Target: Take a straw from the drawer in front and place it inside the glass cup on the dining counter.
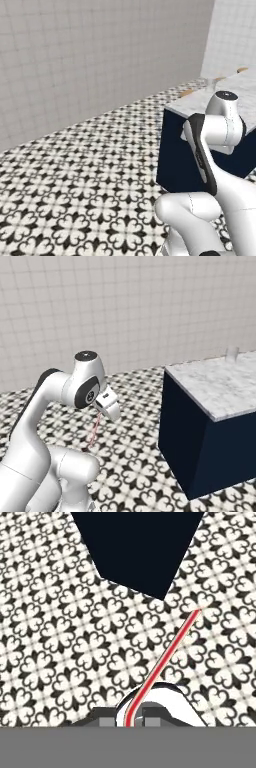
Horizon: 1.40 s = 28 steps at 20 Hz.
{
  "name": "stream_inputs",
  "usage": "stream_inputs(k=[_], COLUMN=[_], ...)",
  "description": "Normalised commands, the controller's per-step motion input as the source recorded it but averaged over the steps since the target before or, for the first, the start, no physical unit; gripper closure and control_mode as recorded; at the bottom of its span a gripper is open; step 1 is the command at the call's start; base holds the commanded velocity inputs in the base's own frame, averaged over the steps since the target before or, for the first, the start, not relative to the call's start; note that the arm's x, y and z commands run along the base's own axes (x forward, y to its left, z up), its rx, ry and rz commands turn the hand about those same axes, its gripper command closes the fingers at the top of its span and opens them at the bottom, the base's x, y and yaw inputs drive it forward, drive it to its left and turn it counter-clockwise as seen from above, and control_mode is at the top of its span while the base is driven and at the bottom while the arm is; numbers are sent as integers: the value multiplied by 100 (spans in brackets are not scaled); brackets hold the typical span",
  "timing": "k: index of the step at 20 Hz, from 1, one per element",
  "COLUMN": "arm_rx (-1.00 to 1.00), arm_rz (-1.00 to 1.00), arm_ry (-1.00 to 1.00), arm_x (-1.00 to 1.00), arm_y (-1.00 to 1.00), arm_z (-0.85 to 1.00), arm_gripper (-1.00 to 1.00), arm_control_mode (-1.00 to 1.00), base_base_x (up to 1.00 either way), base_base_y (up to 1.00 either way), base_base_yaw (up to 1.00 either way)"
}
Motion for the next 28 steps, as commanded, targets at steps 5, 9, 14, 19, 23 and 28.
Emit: stream_inputs(k=[5,9,14,19,23,28], arm_rx=[0,0,0,0,0,0], arm_rz=[0,0,0,0,0,0], arm_ry=[0,0,0,0,0,0], arm_x=[0,0,0,0,0,0], arm_y=[0,0,0,0,0,0], arm_z=[0,0,0,0,0,0], arm_gripper=[100,100,100,100,100,100], arm_control_mode=[100,100,100,100,100,100], base_base_x=[77,84,85,79,75,74], base_base_y=[100,98,94,99,95,89], base_base_yaw=[-40,-41,-43,-42,-42,-42])
